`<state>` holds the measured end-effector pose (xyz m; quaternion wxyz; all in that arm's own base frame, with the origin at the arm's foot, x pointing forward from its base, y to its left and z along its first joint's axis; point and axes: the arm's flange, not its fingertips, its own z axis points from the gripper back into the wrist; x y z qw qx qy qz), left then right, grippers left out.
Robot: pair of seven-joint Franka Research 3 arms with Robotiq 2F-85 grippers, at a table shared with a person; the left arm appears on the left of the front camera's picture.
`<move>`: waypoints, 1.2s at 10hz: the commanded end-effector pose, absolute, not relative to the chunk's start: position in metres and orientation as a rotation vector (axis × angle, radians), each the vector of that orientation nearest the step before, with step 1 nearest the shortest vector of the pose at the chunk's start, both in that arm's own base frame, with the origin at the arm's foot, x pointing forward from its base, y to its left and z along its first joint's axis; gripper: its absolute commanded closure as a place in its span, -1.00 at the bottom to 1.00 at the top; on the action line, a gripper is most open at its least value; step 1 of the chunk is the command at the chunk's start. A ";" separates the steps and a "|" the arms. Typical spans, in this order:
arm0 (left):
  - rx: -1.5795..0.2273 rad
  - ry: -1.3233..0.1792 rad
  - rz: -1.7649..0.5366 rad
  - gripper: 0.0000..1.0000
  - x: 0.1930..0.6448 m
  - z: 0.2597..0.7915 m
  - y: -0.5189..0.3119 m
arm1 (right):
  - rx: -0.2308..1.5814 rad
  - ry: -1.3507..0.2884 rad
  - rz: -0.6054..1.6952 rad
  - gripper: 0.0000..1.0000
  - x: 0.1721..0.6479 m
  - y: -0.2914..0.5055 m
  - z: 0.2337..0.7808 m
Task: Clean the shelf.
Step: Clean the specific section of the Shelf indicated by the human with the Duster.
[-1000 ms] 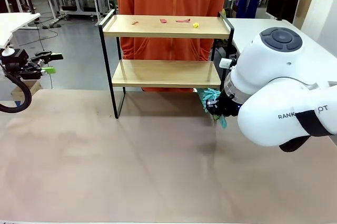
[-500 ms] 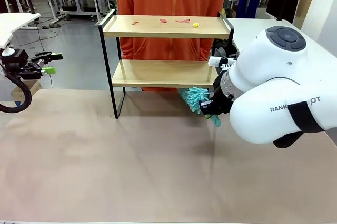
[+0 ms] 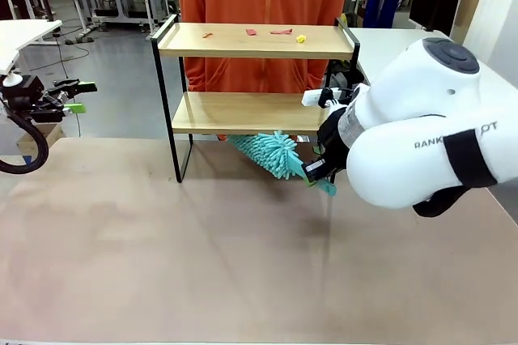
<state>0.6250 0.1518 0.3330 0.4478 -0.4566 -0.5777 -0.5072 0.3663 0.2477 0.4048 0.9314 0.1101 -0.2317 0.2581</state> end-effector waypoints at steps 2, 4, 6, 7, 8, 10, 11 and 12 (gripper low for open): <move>-1.117 -1.430 -1.270 -1.00 0.622 0.334 0.150 | 0.295 -0.424 0.699 0.74 0.297 0.159 0.399; -1.117 -1.430 -1.270 -1.00 0.622 0.334 0.150 | 0.282 -0.384 0.756 0.74 0.272 0.124 0.405; -1.117 -1.430 -1.270 -1.00 0.622 0.334 0.150 | 0.257 -0.366 0.815 0.74 0.242 0.093 0.406; -1.117 -1.430 -1.270 -1.00 0.622 0.334 0.150 | 0.230 -0.370 0.864 0.74 0.220 0.087 0.404; -1.117 -1.430 -1.270 -1.00 0.622 0.334 0.150 | 0.211 -0.384 0.898 0.74 0.197 0.082 0.404; -1.117 -1.430 -1.270 -1.00 0.622 0.334 0.150 | 0.157 -0.347 0.891 0.74 0.161 0.068 0.399; -1.117 -1.430 -1.270 -1.00 0.622 0.334 0.150 | 0.176 -0.305 0.905 0.74 0.146 0.065 0.390; -1.117 -1.430 -1.270 -1.00 0.622 0.334 0.150 | 0.170 -0.263 0.923 0.74 0.134 0.067 0.379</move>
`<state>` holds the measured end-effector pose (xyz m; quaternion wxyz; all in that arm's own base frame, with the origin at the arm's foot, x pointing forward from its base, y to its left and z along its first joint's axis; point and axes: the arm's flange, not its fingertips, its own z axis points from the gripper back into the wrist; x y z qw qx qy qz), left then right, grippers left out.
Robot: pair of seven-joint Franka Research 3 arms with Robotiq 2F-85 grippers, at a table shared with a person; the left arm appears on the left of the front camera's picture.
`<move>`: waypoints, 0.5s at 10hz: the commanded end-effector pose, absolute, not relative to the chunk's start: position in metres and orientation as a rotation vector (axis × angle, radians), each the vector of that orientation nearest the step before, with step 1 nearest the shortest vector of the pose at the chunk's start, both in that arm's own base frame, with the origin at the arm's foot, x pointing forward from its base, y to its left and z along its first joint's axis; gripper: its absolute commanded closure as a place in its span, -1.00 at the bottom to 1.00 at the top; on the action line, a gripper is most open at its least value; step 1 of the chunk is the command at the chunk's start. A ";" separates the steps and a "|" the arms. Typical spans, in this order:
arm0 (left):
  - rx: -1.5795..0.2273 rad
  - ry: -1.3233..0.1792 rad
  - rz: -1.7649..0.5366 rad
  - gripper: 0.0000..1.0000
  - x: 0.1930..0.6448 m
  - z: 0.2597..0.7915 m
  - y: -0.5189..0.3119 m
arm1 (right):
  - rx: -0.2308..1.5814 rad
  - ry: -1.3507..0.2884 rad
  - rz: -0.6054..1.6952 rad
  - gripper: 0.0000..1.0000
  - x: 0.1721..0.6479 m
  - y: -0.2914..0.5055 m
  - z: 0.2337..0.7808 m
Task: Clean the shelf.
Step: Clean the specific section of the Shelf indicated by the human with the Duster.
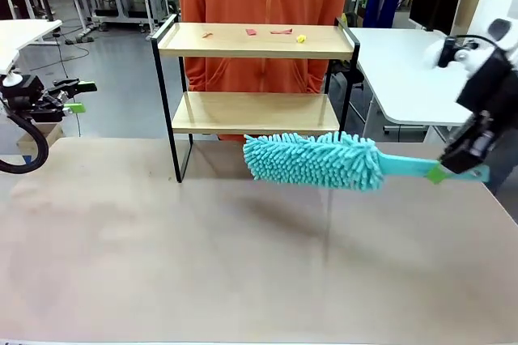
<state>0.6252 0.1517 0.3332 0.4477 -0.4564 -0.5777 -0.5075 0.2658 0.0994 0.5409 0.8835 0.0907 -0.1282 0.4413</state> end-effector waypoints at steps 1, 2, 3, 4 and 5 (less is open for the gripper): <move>-1.117 -1.430 -1.270 -1.00 0.622 0.334 0.150 | 0.169 -0.234 0.935 0.74 0.123 0.072 0.369; -1.117 -1.430 -1.270 -1.00 0.622 0.334 0.150 | 0.174 -0.195 0.945 0.74 0.119 0.077 0.355; -1.117 -1.430 -1.270 -1.00 0.622 0.334 0.150 | 0.177 -0.156 0.947 0.74 0.119 0.080 0.341; -1.117 -1.430 -1.270 -1.00 0.622 0.334 0.150 | 0.157 -0.141 0.935 0.74 0.117 0.080 0.334; -1.117 -1.430 -1.270 -1.00 0.622 0.334 0.150 | 0.143 -0.147 0.950 0.74 0.117 0.083 0.331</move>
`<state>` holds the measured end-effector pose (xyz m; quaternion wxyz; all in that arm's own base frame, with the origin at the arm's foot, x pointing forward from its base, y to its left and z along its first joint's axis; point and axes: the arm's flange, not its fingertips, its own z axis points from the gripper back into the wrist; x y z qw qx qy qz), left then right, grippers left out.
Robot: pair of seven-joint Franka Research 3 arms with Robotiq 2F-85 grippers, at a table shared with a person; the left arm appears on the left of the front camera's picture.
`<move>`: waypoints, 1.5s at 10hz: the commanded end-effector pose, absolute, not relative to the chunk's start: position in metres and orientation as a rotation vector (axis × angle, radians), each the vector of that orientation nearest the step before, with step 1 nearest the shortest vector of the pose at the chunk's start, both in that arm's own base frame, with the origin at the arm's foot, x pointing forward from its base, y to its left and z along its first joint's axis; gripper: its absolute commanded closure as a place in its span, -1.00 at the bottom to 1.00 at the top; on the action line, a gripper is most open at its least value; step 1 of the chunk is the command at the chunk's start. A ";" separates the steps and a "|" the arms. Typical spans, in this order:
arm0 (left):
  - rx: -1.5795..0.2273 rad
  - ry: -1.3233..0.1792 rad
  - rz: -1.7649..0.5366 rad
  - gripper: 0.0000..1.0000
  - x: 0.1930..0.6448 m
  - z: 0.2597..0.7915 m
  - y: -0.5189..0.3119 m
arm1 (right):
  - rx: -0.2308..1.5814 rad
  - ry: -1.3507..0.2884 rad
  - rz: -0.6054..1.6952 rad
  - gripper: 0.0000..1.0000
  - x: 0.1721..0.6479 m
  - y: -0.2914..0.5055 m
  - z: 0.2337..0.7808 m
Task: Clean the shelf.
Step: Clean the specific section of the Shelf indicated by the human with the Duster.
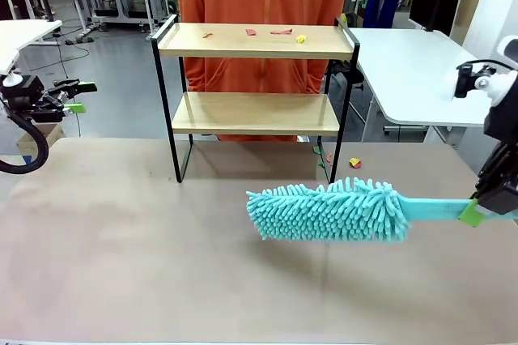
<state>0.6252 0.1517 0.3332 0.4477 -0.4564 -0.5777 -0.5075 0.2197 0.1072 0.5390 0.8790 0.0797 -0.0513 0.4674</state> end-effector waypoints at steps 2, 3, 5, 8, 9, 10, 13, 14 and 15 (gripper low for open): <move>-1.117 -1.430 -1.270 -1.00 0.622 0.334 0.150 | 0.179 -0.119 0.969 0.74 0.223 0.103 0.540; -1.117 -1.430 -1.270 -1.00 0.622 0.334 0.150 | 0.179 -0.119 0.969 0.74 0.223 0.103 0.540; -1.117 -1.430 -1.270 -1.00 0.622 0.334 0.150 | 0.179 -0.119 0.969 0.74 0.223 0.103 0.540; -1.117 -1.430 -1.270 -1.00 0.622 0.334 0.150 | 0.179 -0.119 0.969 0.74 0.223 0.103 0.540; -1.117 -1.430 -1.270 -1.00 0.622 0.334 0.150 | 0.179 -0.119 0.969 0.74 0.223 0.103 0.540; -1.117 -1.430 -1.270 -1.00 0.622 0.334 0.150 | 0.179 -0.119 0.969 0.74 0.223 0.103 0.540; -1.117 -1.430 -1.270 -1.00 0.622 0.334 0.150 | 0.179 -0.119 0.969 0.74 0.223 0.103 0.540; -1.117 -1.430 -1.270 -1.00 0.622 0.334 0.150 | 0.179 -0.119 0.969 0.74 0.223 0.103 0.540; -1.117 -1.430 -1.270 -1.00 0.622 0.334 0.150 | 0.179 -0.119 0.969 0.74 0.223 0.103 0.540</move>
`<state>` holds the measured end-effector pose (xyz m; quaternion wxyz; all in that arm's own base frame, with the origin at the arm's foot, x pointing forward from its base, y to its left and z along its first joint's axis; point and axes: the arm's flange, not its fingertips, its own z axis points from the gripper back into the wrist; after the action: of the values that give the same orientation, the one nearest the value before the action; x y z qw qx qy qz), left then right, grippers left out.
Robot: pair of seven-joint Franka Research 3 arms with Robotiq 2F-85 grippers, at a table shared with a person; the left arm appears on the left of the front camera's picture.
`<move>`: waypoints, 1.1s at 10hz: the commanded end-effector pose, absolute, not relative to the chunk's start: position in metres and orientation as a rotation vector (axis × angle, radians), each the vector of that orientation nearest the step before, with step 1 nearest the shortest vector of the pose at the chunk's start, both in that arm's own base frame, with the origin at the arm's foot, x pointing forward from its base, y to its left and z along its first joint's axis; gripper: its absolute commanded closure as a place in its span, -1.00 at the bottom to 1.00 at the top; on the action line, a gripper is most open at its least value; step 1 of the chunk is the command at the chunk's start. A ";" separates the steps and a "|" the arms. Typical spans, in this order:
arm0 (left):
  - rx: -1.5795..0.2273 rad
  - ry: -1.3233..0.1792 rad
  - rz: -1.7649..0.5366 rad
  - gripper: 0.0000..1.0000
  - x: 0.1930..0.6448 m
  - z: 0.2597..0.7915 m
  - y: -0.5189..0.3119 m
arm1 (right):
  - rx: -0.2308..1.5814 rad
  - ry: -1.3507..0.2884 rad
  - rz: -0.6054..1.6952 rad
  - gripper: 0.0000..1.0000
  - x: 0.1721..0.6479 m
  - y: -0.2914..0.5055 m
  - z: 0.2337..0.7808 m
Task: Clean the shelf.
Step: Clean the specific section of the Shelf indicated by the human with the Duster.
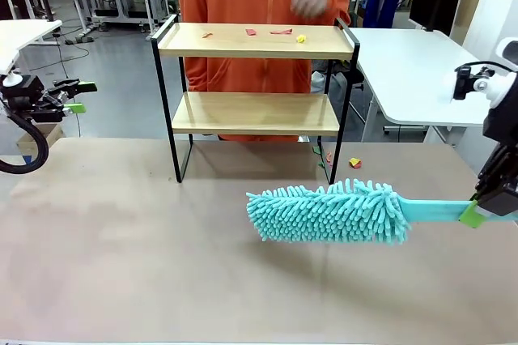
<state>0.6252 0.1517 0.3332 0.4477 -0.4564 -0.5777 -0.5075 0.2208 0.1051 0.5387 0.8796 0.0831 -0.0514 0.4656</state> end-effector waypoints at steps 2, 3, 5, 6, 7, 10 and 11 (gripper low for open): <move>-1.117 -1.430 -1.270 -1.00 0.622 0.334 0.150 | 0.179 -0.119 0.969 0.74 0.223 0.103 0.540; -1.117 -1.430 -1.270 -1.00 0.622 0.334 0.150 | 0.179 -0.119 0.969 0.74 0.223 0.103 0.540; -1.117 -1.430 -1.270 -1.00 0.622 0.334 0.150 | 0.179 -0.119 0.969 0.74 0.223 0.103 0.540; -1.117 -1.430 -1.270 -1.00 0.622 0.334 0.150 | 0.179 -0.119 0.969 0.74 0.223 0.103 0.540; -1.117 -1.430 -1.270 -1.00 0.622 0.334 0.150 | 0.179 -0.119 0.969 0.74 0.223 0.103 0.540; -1.117 -1.430 -1.270 -1.00 0.622 0.334 0.150 | 0.179 -0.119 0.969 0.74 0.223 0.103 0.540; -1.117 -1.430 -1.270 -1.00 0.622 0.334 0.150 | 0.179 -0.119 0.969 0.74 0.223 0.103 0.540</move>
<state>0.6252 0.1517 0.3332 0.4477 -0.4564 -0.5777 -0.5075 0.2208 0.1051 0.5387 0.8796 0.0831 -0.0514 0.4656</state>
